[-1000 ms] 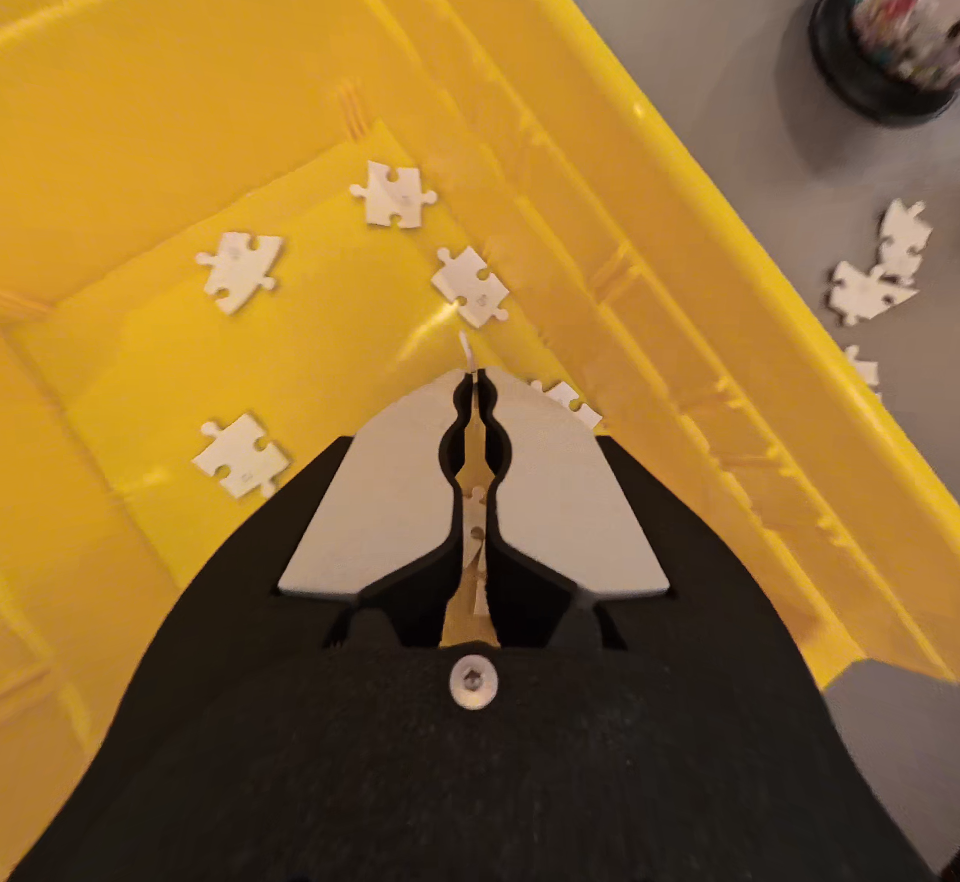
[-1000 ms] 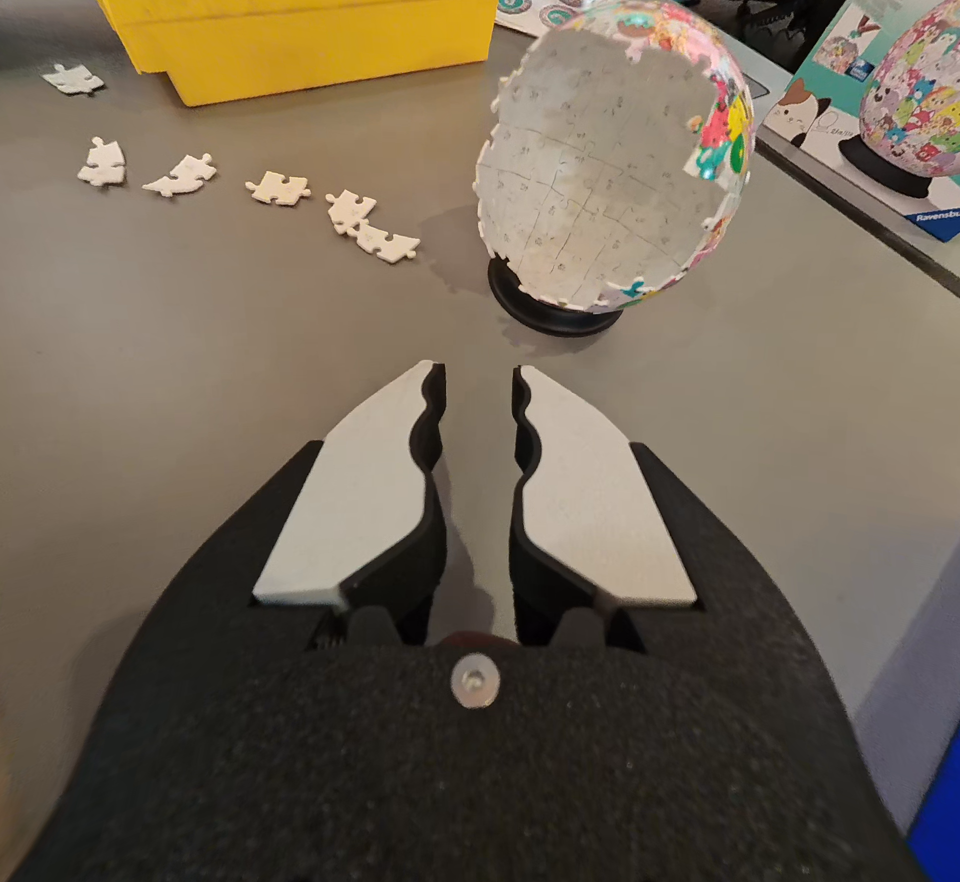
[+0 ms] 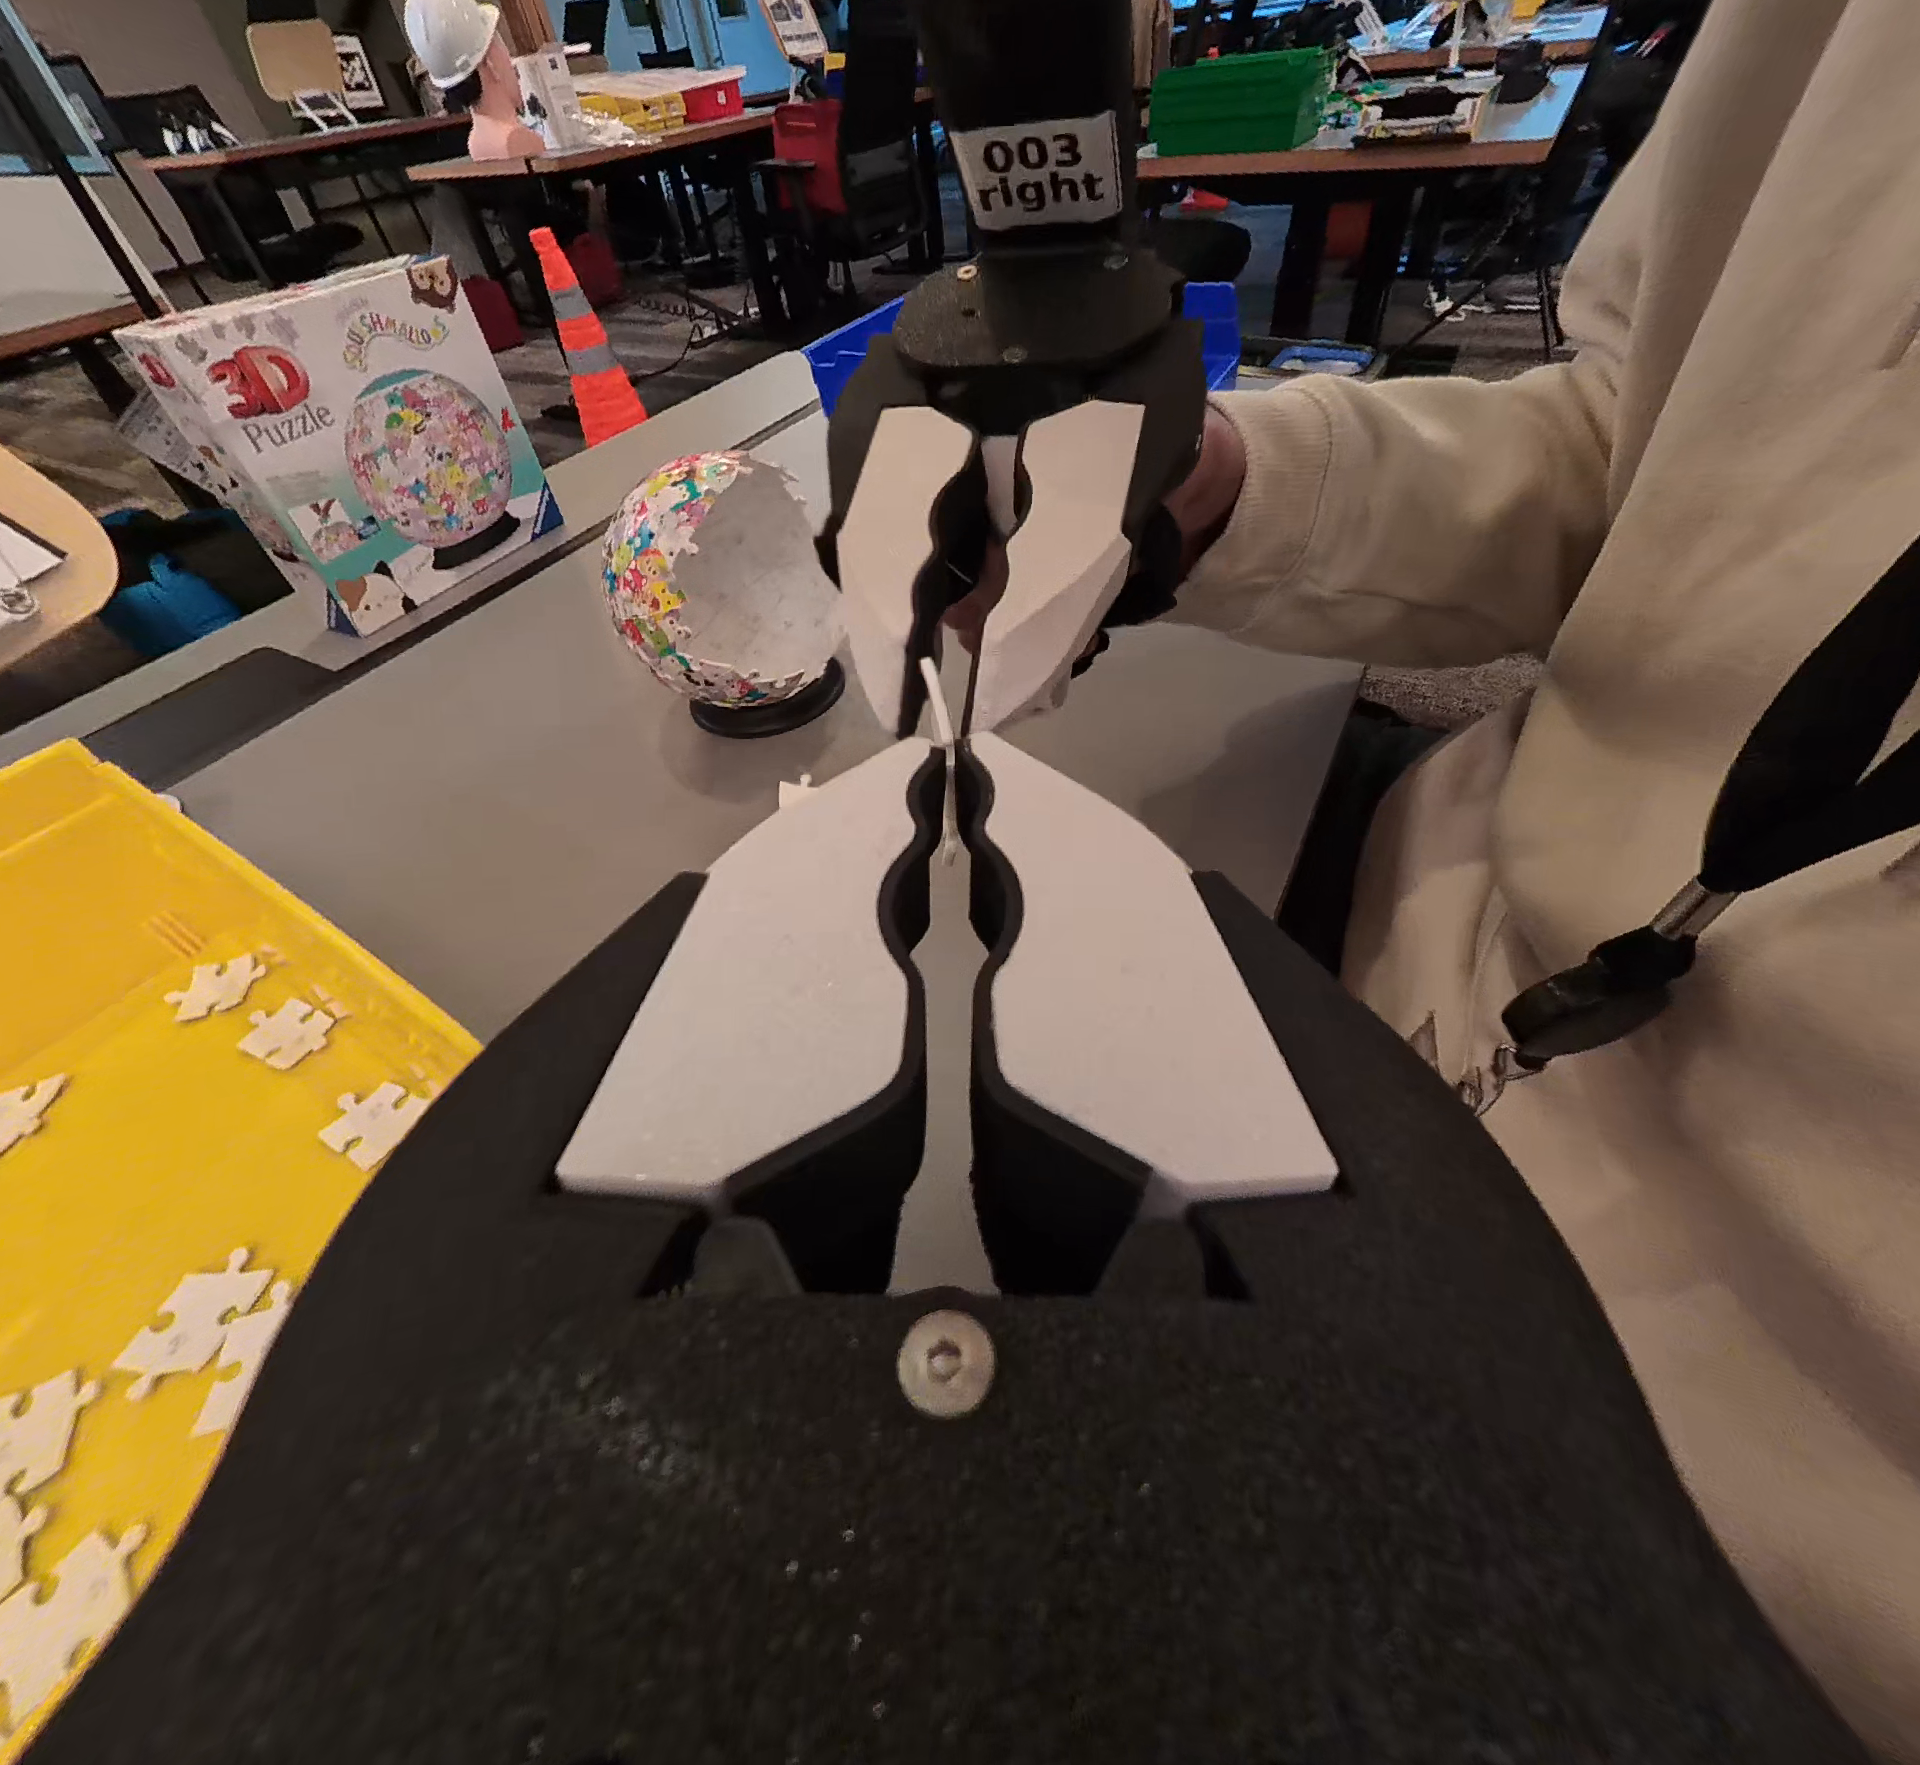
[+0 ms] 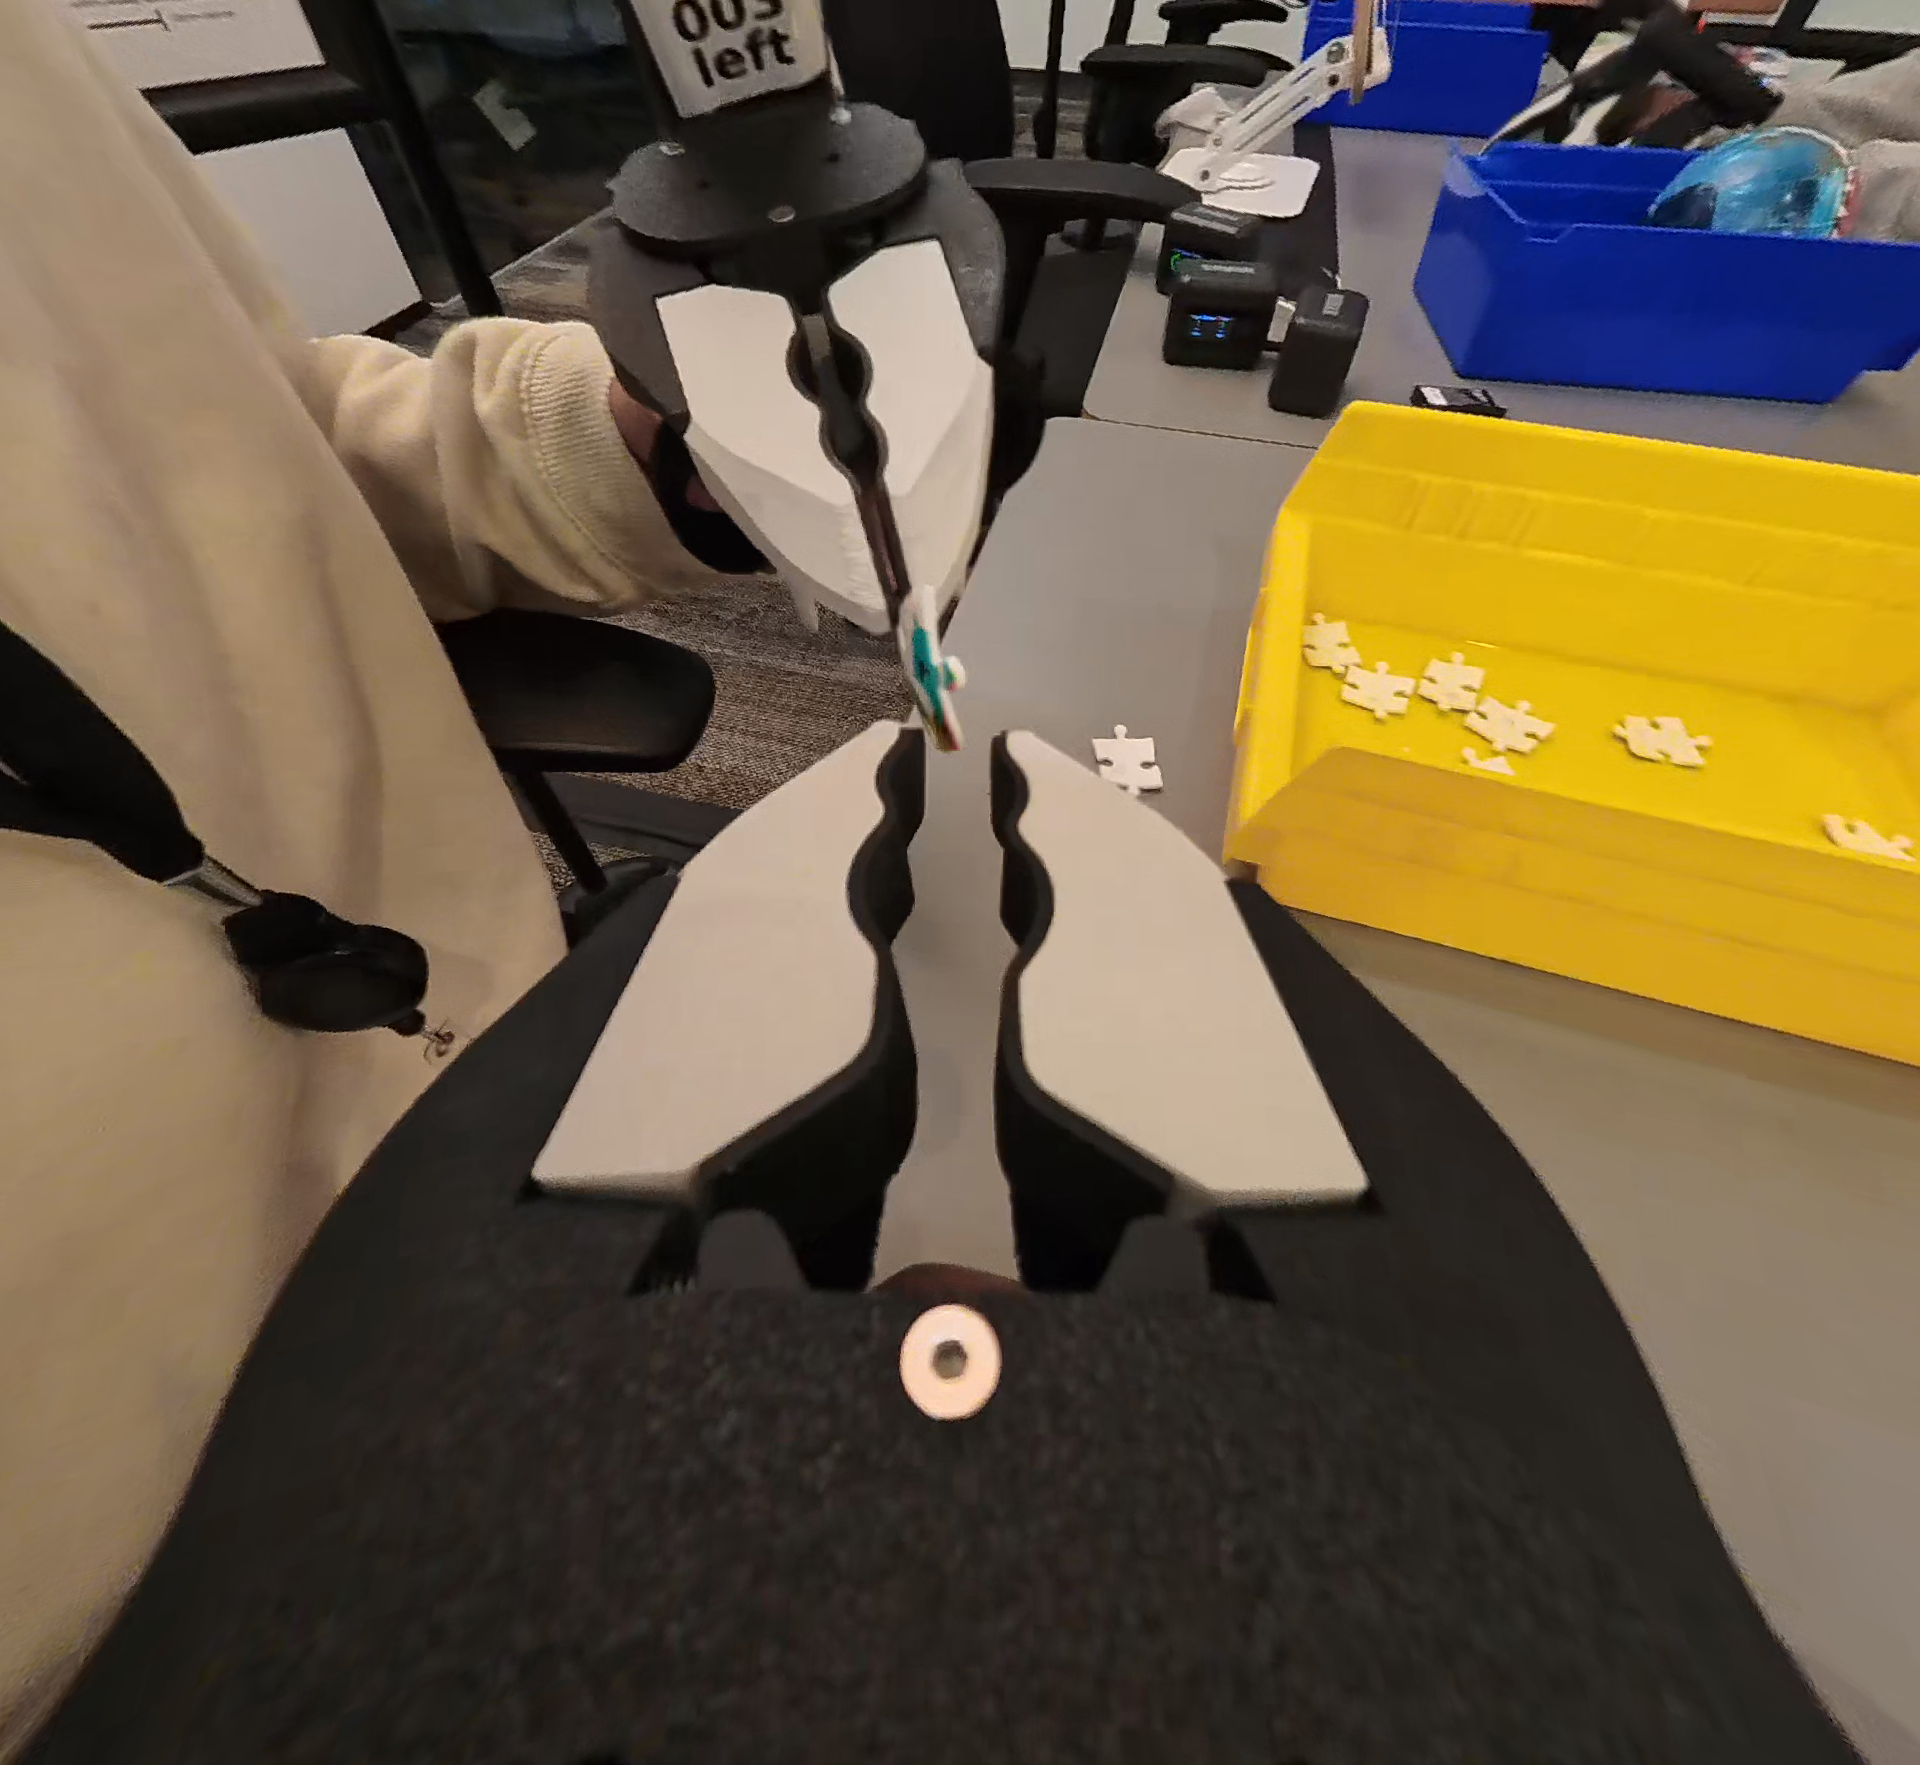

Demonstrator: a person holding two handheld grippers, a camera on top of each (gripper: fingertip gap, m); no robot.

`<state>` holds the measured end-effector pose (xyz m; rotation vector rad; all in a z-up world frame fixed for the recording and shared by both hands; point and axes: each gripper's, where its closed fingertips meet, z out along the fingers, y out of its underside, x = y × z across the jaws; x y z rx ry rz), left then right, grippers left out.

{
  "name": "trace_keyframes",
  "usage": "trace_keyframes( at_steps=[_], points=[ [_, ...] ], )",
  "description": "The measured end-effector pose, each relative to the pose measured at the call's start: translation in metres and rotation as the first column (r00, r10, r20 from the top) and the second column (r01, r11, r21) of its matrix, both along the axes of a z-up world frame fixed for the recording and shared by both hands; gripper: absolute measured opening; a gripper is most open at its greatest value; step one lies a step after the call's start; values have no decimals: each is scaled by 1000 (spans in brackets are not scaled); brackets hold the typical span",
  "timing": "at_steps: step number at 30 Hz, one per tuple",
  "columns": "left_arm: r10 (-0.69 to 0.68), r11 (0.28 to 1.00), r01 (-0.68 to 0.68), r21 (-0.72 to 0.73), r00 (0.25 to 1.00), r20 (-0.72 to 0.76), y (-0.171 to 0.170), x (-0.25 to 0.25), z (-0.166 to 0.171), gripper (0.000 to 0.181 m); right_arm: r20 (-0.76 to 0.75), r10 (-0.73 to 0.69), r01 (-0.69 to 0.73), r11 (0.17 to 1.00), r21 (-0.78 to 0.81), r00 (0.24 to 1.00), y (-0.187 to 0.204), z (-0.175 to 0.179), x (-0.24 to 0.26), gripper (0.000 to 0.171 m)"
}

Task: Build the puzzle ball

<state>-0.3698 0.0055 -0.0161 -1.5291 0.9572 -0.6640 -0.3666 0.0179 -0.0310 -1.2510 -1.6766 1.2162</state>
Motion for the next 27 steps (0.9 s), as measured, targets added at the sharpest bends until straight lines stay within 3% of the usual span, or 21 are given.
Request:
trace_keyframes(
  at_steps=[12,15,17,19,22,23,27],
  points=[
    [38,999,-38,5,999,20,6,5,-3,2,12,-16,15,996,92,1000,-6,-4,5,3],
    [109,992,-106,-72,993,45,14,-6,-9,26,11,-88,83,969,235,996,9,-6,6,2],
    [197,971,-184,-150,977,76,21,-20,-17,29,38,-216,176,874,454,976,40,-18,9,2],
    [284,944,-253,-213,950,128,25,-33,-27,29,72,-363,212,681,701,929,80,-39,16,2],
    [402,901,-352,-254,897,183,28,-46,-42,29,156,-472,91,458,884,868,122,-78,15,2],
    [431,889,-378,-258,880,197,29,-48,-46,29,170,-489,56,415,908,855,131,-88,10,2],
    [480,871,-426,-245,843,242,27,-58,-46,27,225,-486,-38,365,930,844,145,-110,-9,2]
  ],
)
